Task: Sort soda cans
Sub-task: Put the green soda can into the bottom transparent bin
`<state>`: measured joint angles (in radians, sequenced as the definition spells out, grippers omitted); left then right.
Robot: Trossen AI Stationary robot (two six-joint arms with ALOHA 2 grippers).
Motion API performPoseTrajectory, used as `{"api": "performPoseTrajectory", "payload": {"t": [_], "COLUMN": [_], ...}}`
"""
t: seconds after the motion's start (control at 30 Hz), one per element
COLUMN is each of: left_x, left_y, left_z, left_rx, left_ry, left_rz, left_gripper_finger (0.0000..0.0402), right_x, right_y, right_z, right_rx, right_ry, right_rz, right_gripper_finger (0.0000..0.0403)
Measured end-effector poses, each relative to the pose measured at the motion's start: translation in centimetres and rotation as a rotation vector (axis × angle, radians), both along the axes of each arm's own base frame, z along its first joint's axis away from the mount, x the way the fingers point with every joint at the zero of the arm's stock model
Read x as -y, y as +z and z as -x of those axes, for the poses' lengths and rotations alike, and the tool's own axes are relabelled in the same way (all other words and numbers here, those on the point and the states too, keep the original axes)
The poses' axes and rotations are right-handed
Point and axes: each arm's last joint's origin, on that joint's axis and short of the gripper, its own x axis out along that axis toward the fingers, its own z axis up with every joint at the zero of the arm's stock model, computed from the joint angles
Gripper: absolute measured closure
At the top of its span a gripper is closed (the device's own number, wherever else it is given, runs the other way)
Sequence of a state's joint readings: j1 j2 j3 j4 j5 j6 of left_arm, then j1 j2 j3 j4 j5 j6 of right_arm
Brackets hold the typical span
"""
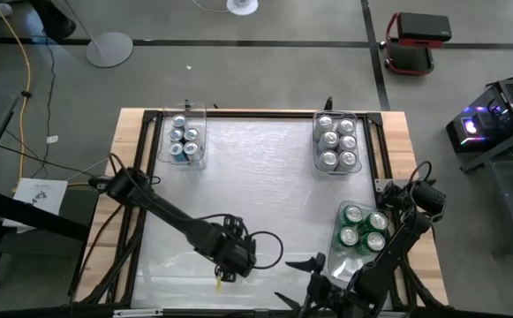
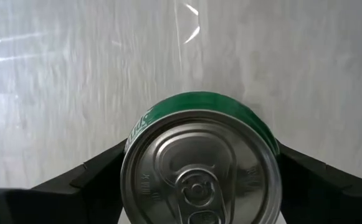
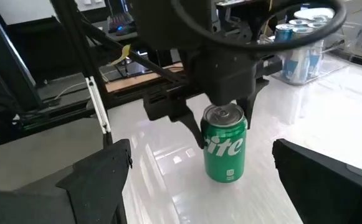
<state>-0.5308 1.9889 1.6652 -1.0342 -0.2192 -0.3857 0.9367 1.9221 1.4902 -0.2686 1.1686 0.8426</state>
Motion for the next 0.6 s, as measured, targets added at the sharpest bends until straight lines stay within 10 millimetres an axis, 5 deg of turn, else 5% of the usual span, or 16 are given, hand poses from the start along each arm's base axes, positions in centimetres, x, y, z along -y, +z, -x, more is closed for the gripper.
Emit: {"api": "performPoseTrajectory", "payload": {"t": [0.3, 0.6], "left_x": [-0.3, -0.3], "left_y": [-0.1, 0.8], "left_z": [-0.3, 0.1], "left_rx": [0.003, 0.019], "left_ry": [0.004, -0.016], "left_rz": [0.001, 0.013], "left_gripper_finger": [0.0078, 0.0076], "right_x": [0.9, 2.8], "right_y": [-0.3, -2.3], "right_z": [-0.8, -4.2], "right_rx": [-0.009, -0.107], "right_ry": [-0.036, -0.022], "right_rz": [-0.004, -0.016], "right_gripper_finger": [0.0022, 0.0022]}}
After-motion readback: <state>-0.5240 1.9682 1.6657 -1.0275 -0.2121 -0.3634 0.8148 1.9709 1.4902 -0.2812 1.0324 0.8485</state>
